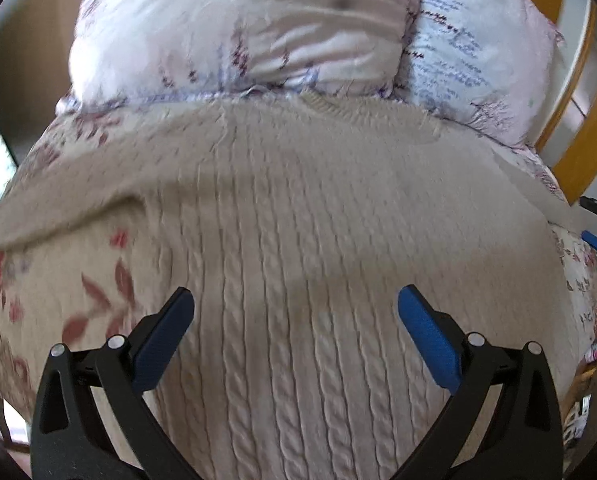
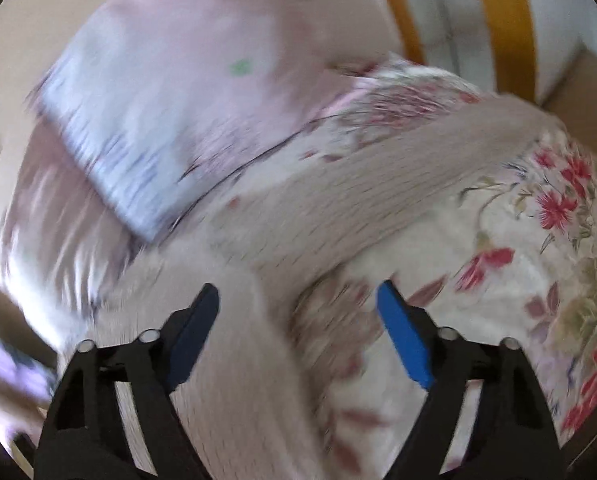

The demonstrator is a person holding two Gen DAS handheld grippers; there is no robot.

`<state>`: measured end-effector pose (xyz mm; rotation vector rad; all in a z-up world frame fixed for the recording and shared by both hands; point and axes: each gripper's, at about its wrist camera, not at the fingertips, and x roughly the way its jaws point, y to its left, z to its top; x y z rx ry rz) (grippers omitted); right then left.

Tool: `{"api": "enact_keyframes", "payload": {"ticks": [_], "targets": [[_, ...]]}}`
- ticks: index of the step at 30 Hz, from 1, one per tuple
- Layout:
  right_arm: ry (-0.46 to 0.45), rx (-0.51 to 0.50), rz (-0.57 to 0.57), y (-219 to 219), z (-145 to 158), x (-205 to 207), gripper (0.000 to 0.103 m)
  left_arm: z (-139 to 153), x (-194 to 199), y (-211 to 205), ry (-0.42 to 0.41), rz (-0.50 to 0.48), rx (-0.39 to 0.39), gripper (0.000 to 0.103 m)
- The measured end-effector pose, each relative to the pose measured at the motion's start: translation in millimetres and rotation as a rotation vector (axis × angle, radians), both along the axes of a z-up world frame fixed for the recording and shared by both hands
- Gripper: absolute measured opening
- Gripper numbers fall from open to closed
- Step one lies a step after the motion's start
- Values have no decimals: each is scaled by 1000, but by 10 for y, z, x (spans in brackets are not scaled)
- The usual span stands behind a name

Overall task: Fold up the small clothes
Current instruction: 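Grasp the sweater sleeve with the right gripper and fold it across the body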

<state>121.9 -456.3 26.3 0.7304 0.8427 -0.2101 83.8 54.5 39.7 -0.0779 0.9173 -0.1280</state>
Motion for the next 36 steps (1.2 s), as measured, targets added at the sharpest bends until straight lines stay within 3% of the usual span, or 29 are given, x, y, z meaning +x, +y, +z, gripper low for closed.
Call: {"api": "enact_keyframes", "payload": {"ticks": [4,12,14,21,26,30,36], "targets": [[72,116,-140,-420,-277,137,58,98,167,-7,-26,-37,16,101],[74,166,-259,-754,-461,253,53,127,496,-57,-34,-70,70,101],[68,166,-278,-801,-464,277,46,121,559,-78,-37,-82,81,101],[37,153,-369,-1024,-465,170,32,43,717,-104,-6,-119,5,101],[43,69,-343,-985,-419,230,11,-11,799,-33,6,-102,-87,101],[-18,-37,-294,-850,-190,281,10,-16,807,76,-12,-90,-207,101],[-161,-176,-116,-332,322,416,10,55,801,82,-51,-89,-214,101]]}}
